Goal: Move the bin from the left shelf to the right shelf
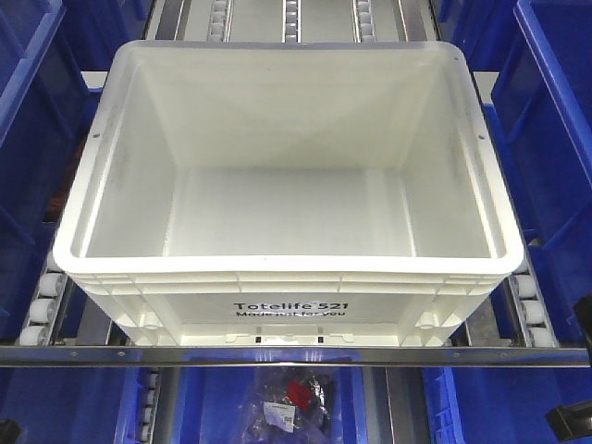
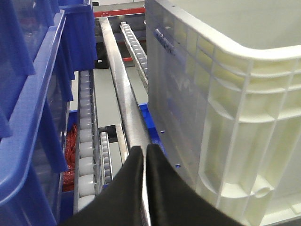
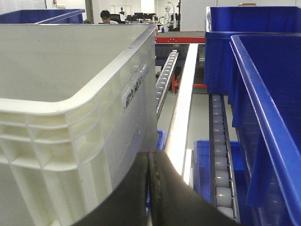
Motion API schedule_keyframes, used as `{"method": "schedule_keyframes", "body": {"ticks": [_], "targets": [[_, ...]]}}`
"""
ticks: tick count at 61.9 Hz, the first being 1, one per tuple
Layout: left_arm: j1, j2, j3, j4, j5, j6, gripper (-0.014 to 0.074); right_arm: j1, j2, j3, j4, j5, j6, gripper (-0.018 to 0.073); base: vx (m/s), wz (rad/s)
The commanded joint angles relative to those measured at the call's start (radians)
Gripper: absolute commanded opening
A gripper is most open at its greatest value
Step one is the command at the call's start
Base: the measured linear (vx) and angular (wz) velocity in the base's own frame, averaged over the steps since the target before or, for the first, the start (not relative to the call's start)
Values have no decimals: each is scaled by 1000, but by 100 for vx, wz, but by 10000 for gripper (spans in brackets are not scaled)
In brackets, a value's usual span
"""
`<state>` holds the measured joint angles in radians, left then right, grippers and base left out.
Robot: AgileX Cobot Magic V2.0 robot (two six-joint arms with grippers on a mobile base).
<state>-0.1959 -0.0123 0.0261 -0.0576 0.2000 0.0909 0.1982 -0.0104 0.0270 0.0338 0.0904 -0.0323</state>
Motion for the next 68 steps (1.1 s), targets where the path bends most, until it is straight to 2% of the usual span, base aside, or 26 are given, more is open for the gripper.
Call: {"method": "schedule_keyframes", "body": {"ticks": [1,68], "targets": [[-6,-12,-19,-3,-74,-6,-9,-5,-8,19,-6,-75,0,-8,0,0],[-6,-12,-19,-1,-50,-6,-8,-5,-8,19,-9,-78,-5,-8,0,0]]}}
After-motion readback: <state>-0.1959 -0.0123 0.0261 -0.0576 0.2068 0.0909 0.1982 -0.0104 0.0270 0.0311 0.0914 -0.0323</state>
